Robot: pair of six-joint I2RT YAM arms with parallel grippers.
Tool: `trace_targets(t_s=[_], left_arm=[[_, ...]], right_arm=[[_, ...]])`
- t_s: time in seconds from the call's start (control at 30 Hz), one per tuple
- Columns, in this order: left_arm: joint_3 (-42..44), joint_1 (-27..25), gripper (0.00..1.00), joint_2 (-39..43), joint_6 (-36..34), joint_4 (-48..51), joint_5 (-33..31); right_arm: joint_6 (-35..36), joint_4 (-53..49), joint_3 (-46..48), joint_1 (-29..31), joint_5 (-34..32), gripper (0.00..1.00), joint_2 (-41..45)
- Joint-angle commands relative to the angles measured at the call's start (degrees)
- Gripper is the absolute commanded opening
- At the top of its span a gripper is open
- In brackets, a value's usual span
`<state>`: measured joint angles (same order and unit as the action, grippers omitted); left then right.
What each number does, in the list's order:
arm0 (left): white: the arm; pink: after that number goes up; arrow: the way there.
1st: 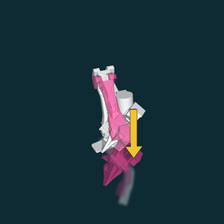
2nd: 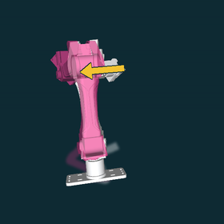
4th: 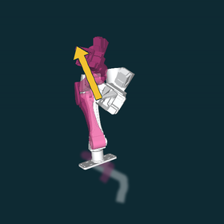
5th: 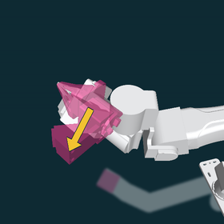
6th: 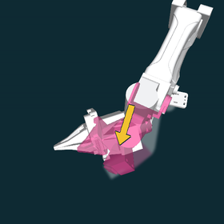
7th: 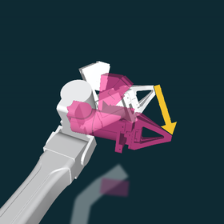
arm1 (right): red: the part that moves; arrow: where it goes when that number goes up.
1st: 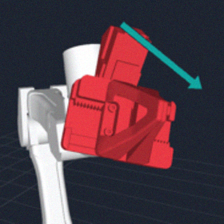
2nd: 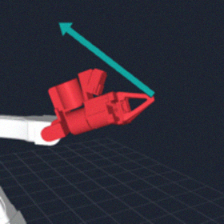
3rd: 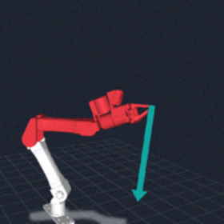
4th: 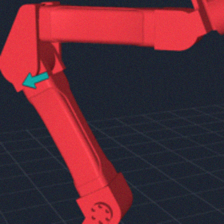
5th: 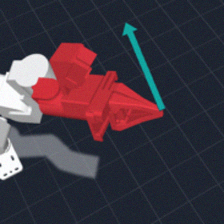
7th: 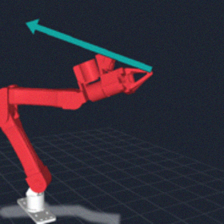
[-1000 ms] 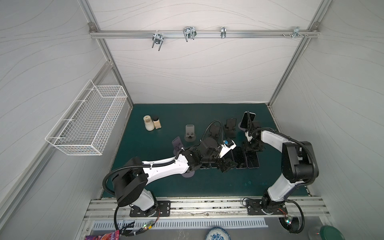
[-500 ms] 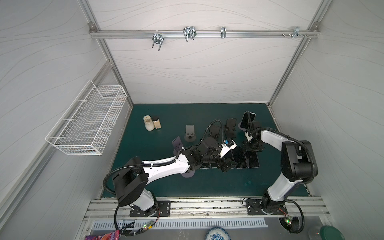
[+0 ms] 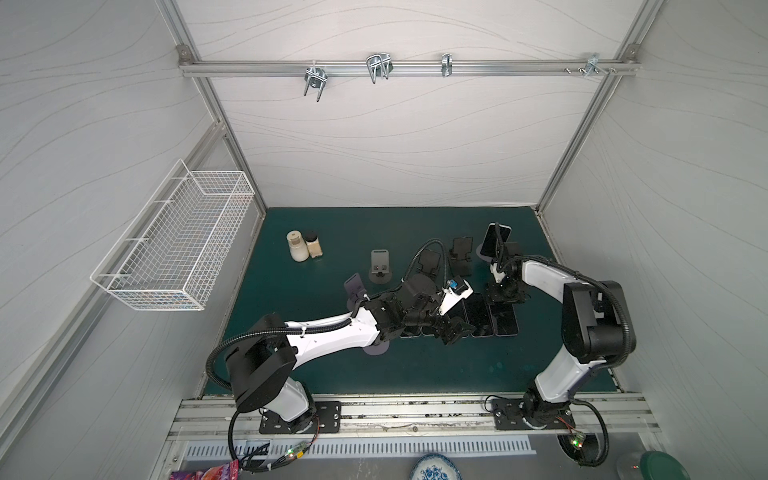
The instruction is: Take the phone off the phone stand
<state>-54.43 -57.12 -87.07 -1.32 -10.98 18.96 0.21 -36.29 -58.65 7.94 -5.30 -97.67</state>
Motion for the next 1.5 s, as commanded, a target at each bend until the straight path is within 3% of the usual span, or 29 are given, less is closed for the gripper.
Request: trace_targets(t_s=[0.0,0.9,1.47], left_arm=[[-2.6,-0.1,0.94,0.4,-0.6,-1.1,0.9],[-2.6,-0.1,0.94,0.2,0.0,-1.4,1.1],[-2.8,-0.1,0.94,-0.5,0.4,-1.4,0.8]], right_arm=[[-0.5,0.1,-0.8,-0.2,1.0,0.60,0.9],[-0.1,0.2,-1.8,-0.2,2.5,0.58,0.1],[0.2,1.0,-2.5,-0.2,2.0,0.70,-1.3]])
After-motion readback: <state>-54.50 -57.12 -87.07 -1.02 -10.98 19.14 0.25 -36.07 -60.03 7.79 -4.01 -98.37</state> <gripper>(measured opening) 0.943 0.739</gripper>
